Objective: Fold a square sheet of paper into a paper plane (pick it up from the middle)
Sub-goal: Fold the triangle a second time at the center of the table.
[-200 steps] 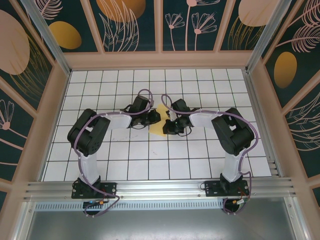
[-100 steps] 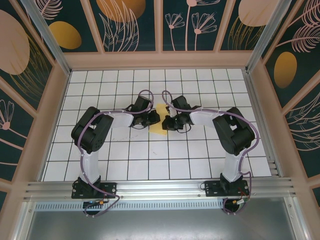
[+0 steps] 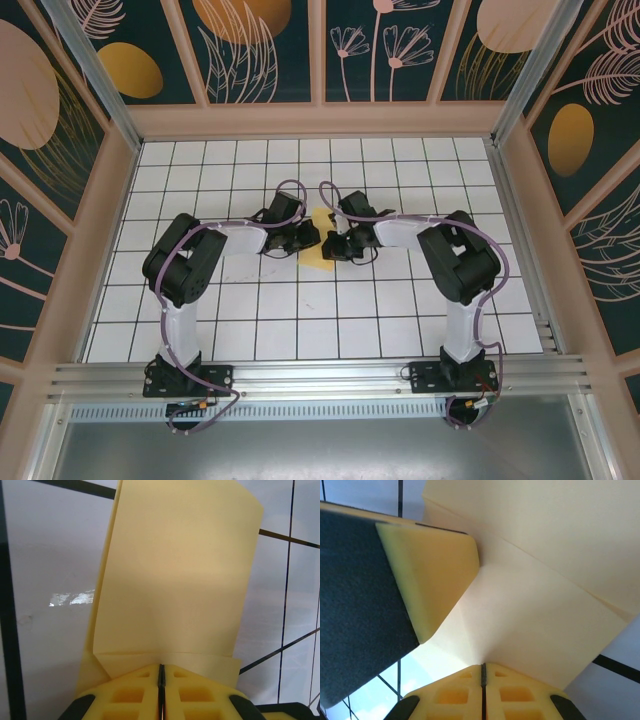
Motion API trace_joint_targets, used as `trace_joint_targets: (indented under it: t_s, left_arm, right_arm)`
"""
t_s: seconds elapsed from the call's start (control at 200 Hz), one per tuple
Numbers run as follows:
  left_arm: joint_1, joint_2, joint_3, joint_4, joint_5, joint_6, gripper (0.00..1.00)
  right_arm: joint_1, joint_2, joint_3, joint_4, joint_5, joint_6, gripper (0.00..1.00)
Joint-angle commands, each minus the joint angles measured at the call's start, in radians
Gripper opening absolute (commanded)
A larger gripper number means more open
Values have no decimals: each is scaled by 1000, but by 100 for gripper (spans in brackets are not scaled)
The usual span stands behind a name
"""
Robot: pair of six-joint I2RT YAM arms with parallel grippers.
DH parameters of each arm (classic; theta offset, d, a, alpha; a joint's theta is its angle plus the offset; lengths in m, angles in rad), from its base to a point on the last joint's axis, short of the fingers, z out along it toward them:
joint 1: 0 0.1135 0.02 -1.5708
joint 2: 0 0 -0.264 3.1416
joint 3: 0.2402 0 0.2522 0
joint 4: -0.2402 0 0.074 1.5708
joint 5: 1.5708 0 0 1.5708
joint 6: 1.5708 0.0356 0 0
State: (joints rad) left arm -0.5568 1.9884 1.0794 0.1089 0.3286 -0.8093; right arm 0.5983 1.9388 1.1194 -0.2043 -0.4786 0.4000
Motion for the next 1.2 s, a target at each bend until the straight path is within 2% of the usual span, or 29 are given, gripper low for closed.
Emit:
trace_joint_targets:
  t_s: [0.0, 0.4, 0.766, 0.981, 1.191]
  left_arm:
    - [3, 33, 6, -82, -78, -11, 10]
    - [3, 39, 8, -94, -96, -15, 10]
    - [4, 39, 7, -94, -102, -13, 10]
    - [3, 38, 5, -93, -99, -13, 10]
    - [3, 39, 5, -92, -98, -13, 10]
  right_arm:
    - [14, -5, -12, -73, -15, -24, 7]
    - [17, -74, -93, -104, -37, -49, 6]
    - [15, -107, -75, -85, -30, -50, 6]
    - [18, -79, -28, -52, -34, -32, 6]
    - [21, -45, -53, -50, -22, -27, 6]
